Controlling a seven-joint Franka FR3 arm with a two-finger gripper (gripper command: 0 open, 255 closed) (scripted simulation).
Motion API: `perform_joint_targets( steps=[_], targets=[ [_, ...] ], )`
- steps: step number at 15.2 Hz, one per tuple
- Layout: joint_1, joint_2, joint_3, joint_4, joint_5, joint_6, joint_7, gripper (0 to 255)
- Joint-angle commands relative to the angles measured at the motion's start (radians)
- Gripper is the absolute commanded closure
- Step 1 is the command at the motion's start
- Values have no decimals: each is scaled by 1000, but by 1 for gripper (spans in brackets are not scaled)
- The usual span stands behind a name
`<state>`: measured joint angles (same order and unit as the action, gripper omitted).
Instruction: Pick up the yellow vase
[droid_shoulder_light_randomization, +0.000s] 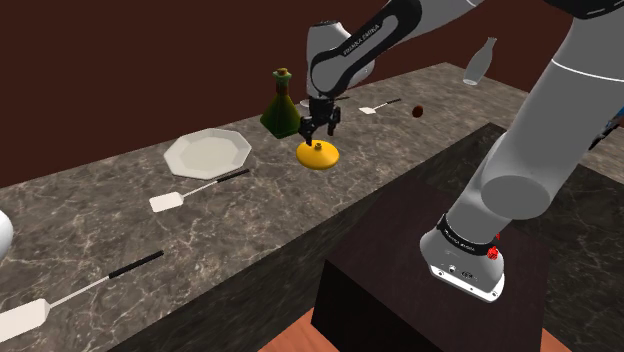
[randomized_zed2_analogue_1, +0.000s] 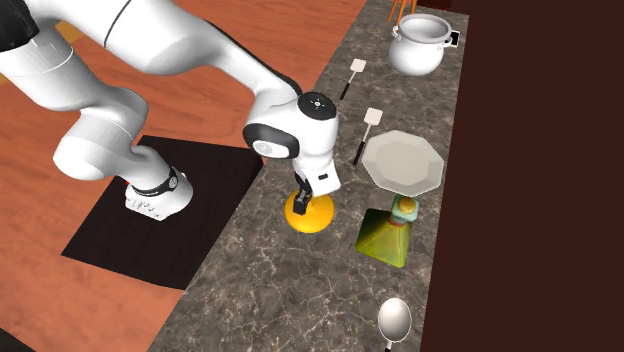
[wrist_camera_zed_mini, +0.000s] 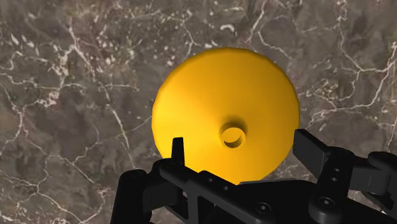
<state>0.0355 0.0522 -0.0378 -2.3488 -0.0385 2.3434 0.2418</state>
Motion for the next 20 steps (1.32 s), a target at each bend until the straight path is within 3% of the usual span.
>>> perform_joint_targets(
  steps=[1, 3, 4, 13, 20],
  targets=[
    [-1, 30, 0, -6, 0, 36, 0, 0],
    [-1, 30, 0, -6, 0, 36, 0, 0],
    [-1, 29, -1, -7, 0, 37, -1, 255],
    [-1, 30, 0, -6, 0, 36, 0, 255],
    [0, -38, 0, 21, 0, -58, -2, 255]
  ],
)
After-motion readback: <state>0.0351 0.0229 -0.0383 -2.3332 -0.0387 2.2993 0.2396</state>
